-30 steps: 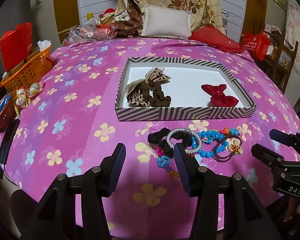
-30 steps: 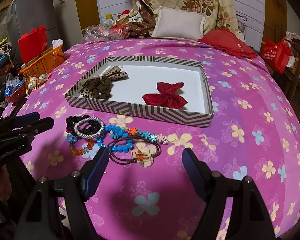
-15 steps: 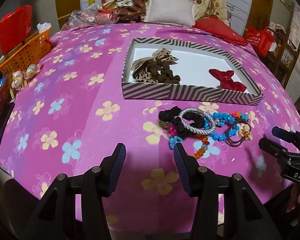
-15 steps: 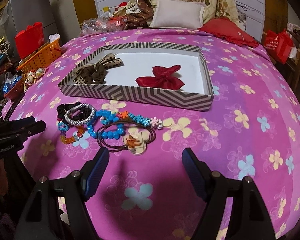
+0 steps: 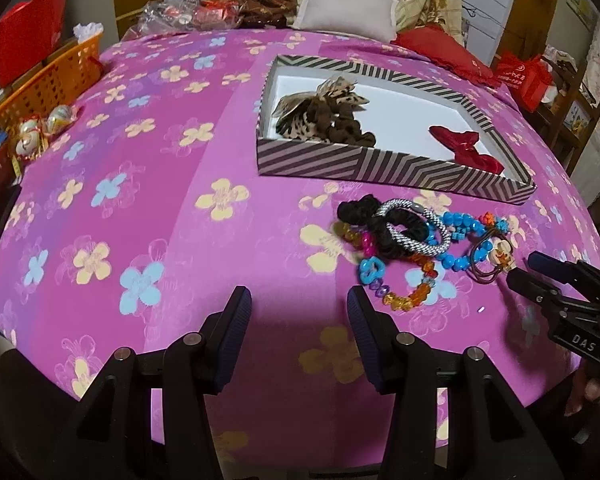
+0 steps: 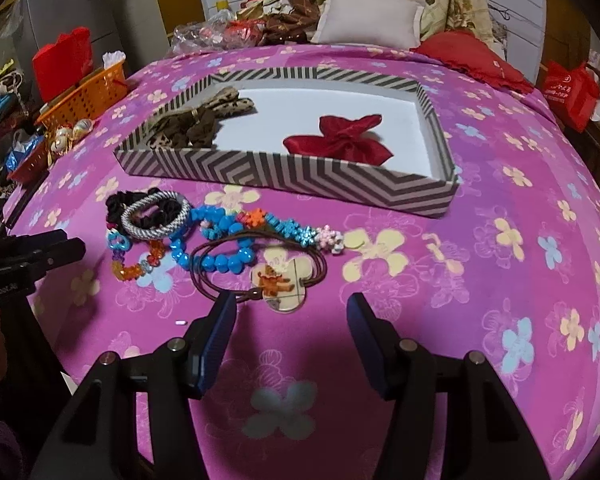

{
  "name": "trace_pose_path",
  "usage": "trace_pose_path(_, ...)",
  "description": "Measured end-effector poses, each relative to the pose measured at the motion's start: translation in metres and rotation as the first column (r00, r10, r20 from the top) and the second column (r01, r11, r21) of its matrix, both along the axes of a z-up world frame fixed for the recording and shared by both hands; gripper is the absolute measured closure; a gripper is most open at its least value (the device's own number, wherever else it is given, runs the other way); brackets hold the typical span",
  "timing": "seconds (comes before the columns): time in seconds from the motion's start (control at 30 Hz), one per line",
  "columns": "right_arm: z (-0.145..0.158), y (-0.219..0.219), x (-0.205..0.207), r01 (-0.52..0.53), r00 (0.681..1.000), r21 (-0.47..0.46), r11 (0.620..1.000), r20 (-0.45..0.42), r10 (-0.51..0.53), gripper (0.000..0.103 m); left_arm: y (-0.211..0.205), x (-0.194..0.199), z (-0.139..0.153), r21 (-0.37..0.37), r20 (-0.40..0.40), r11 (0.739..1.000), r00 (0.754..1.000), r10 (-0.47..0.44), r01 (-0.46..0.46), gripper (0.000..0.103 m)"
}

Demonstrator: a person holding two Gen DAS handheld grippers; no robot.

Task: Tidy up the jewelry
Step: 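Move both tools back toward the remaining jewelry pile, then grasp the pendant necklace with the right tool while the left tool grasps the pink heart clip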

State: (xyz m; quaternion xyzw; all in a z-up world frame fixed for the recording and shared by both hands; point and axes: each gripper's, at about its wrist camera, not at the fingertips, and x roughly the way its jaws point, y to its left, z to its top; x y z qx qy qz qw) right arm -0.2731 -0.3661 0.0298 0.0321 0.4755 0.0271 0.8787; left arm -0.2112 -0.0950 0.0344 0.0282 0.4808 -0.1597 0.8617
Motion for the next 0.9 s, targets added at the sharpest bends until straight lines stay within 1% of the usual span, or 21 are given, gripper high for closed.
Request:
trace_pose_path(0.07, -0.004, 0.000, 0.004, -0.002, 1.000, -0.008, 1.000, -0.005, 0.002, 0.042, 0.001, 0.001, -0.001, -0.001, -0.003, 1.000, 1.000, 0.004, -0.004, 0.072)
trace_pose_path(0.37, -0.008, 0.009, 0.015, -0.035, 0.999, -0.078, 0.996, 0.028, 0.037, 0.045, 0.003, 0.003, -0.003, -0.017, -0.012, 1.000, 1.000, 0.009, -0.009, 0.072)
trace_pose_path(0.43, -0.007, 0.010, 0.015, -0.038, 0.999, -0.075, 0.996, 0.035, 0.040, 0.048, 0.003, 0.003, -0.003, -0.026, -0.016, 1.000, 1.000, 0.005, -0.006, 0.072)
trace_pose_path(0.47, -0.007, 0.010, 0.014, -0.042, 0.998, -0.075, 0.996, 0.041, 0.045, 0.055, 0.002, 0.003, -0.003, -0.029, -0.017, 1.000, 1.000, 0.002, -0.002, 0.072)
trace_pose_path(0.5, -0.007, 0.010, 0.013, -0.042, 0.998, -0.077, 0.996, 0.046, 0.046, 0.059, 0.001, 0.003, -0.003, -0.032, -0.018, 0.999, 1.000, -0.006, 0.005, 0.072)
trace_pose_path(0.53, -0.007, 0.009, 0.012, -0.043, 0.998, -0.077, 0.996, 0.046, 0.046, 0.061, 0.000, 0.003, -0.003, -0.036, -0.017, 0.999, 1.000, -0.013, 0.012, 0.072)
trace_pose_path(0.73, -0.006, 0.001, 0.004, -0.030, 0.998, -0.061, 0.998, 0.049, 0.033, 0.061, -0.010, -0.001, 0.000, -0.063, -0.018, 0.996, 0.998, -0.063, 0.062, 0.072)
trace_pose_path(0.8, -0.005, -0.004, 0.003, -0.021, 0.998, -0.054, 0.998, 0.050, 0.023, 0.061, -0.016, 0.000, -0.002, -0.068, -0.030, 0.994, 0.996, -0.086, 0.084, 0.072)
trace_pose_path(0.9, -0.005, -0.006, 0.002, -0.017, 0.999, -0.054, 0.998, 0.046, 0.020, 0.061, -0.021, 0.002, -0.003, -0.073, -0.036, 0.993, 0.995, -0.090, 0.088, 0.072)
